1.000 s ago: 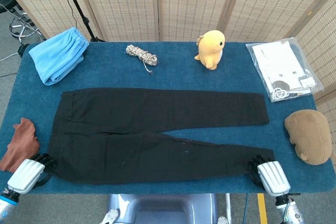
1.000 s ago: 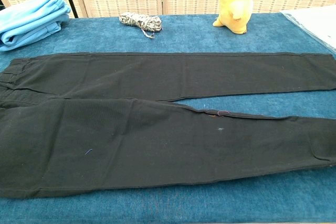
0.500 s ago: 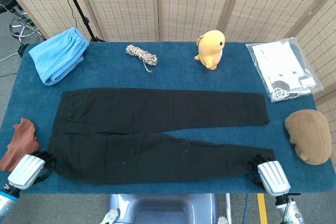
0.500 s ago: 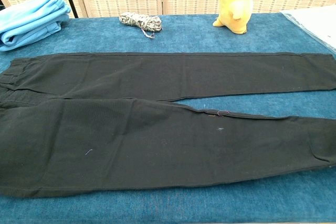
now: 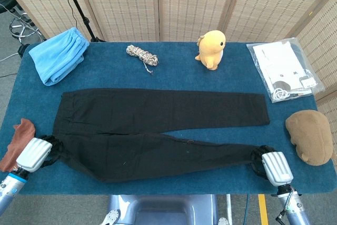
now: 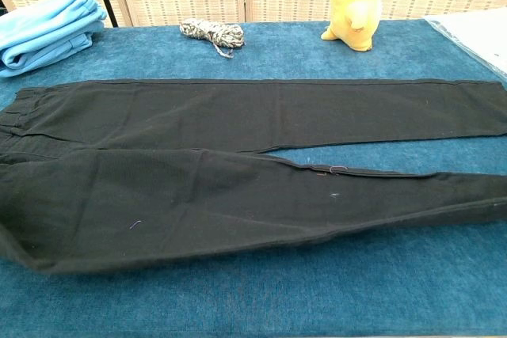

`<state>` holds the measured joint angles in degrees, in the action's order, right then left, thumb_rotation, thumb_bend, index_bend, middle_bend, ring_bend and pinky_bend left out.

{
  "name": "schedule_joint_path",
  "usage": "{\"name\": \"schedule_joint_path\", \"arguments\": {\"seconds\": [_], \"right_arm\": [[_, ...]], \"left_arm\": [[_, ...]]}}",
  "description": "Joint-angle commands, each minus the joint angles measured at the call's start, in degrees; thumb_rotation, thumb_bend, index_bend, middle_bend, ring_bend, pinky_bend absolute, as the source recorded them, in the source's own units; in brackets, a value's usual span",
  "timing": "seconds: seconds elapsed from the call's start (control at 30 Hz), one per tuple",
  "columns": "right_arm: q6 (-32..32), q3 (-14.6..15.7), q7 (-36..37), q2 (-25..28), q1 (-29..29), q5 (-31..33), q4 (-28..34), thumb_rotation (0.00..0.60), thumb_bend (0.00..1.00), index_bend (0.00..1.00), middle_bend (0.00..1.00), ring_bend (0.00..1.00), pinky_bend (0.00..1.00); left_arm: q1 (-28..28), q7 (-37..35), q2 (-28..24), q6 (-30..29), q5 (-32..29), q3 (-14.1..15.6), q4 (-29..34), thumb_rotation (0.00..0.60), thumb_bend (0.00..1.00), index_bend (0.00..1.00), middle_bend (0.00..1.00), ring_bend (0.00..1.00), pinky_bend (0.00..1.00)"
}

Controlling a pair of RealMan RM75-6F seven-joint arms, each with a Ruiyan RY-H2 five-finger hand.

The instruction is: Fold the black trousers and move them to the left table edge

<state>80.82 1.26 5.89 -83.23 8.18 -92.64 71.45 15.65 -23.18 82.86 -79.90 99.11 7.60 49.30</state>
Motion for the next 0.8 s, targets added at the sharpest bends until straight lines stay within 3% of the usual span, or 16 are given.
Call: {"name": "schedule_joint_path", "arguments": {"seconds": [0.03,0.33,0.8], "right_arm": [[-3.6,-1.3,2.6,1.5,1.5,2.8,0.4,0.600,0.64,0.61,0.54,0.39,0.57],[-7.3,-4.9,1.8,2.8,5.5,5.3,1.4,0.600,0.65,0.61,0.55,0.39,0.57],[-17.5,-10.2,-4.8,2.8,14.3,11.1,-1.2,0.600,0.68,0.61,0.55,0.39,0.57]], "left_arm": [[2.7,3.6,-2.0,3.0,-2.0,-2.3,4.2,0.600,0.39,0.66,0.65,0.43,0.46],[7.3,9.5,-5.1,11.0,-6.2,-5.3,12.4,0.600,0.39,0.66,0.65,0.44,0.47],[12.4,14.6,-6.6,18.2,-11.9,-9.7,17.2,0.600,0.39,0.66,0.65,0.44,0.47]]}}
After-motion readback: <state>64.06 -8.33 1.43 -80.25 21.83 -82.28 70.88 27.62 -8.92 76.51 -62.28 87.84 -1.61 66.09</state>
